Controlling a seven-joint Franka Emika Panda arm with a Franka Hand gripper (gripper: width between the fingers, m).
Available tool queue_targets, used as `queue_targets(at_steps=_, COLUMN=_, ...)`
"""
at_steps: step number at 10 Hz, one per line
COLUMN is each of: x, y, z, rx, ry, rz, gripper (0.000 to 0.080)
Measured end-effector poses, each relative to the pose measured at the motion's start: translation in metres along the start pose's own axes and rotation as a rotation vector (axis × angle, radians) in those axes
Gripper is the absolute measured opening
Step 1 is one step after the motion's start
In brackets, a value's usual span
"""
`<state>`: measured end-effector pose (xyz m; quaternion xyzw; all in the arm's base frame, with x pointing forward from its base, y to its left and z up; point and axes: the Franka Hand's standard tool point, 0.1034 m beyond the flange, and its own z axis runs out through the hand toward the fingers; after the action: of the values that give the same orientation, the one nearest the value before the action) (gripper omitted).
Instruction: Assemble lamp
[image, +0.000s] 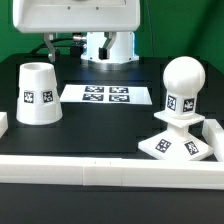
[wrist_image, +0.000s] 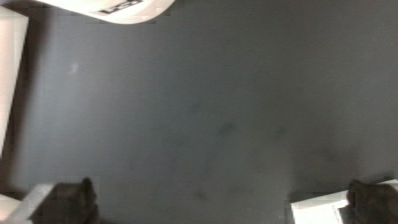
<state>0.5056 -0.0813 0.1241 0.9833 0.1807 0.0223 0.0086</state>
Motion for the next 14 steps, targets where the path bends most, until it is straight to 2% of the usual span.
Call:
queue_targets(at_steps=1, x=-0.002, y=0.001, z=0.000, rx=0.001, ry=-0.001, rz=-0.010, gripper=0.0699)
queue_targets(at_steps=2, x=-0.017, y=0.007, z=-0.001, rx=0.009, ry=-0.010, rz=-0.034, gripper=0.0699)
queue_targets(at_steps=3, x=-0.034, y=0.009, z=-0.002, rx=0.036, ry=-0.025, rz=0.000, gripper=0.0699)
queue_targets(at_steps=5, x=-0.049, y=0.014, z=-0.001, rx=0.070, ry=-0.048, rz=0.000, gripper=0.0699)
queue_targets(at_steps=7, x=-0.058, y=0.020, z=0.001, rx=0.081, ry=-0.049, rz=0.010, gripper=0.0699)
queue_targets(at_steps=10, x=-0.058, y=0.020, z=0.002, rx=0.082, ry=-0.051, rz=0.009, gripper=0.0699)
queue_targets(at_steps=13, x=-0.073, y=0.009, z=0.014, rx=0.126, ry=-0.063, rz=0.068, gripper=0.0699)
queue_targets(at_steps=14, x=-0.076, y=0.009, z=0.018, rx=0.121, ry=-0.061, rz=0.065, gripper=0.0699)
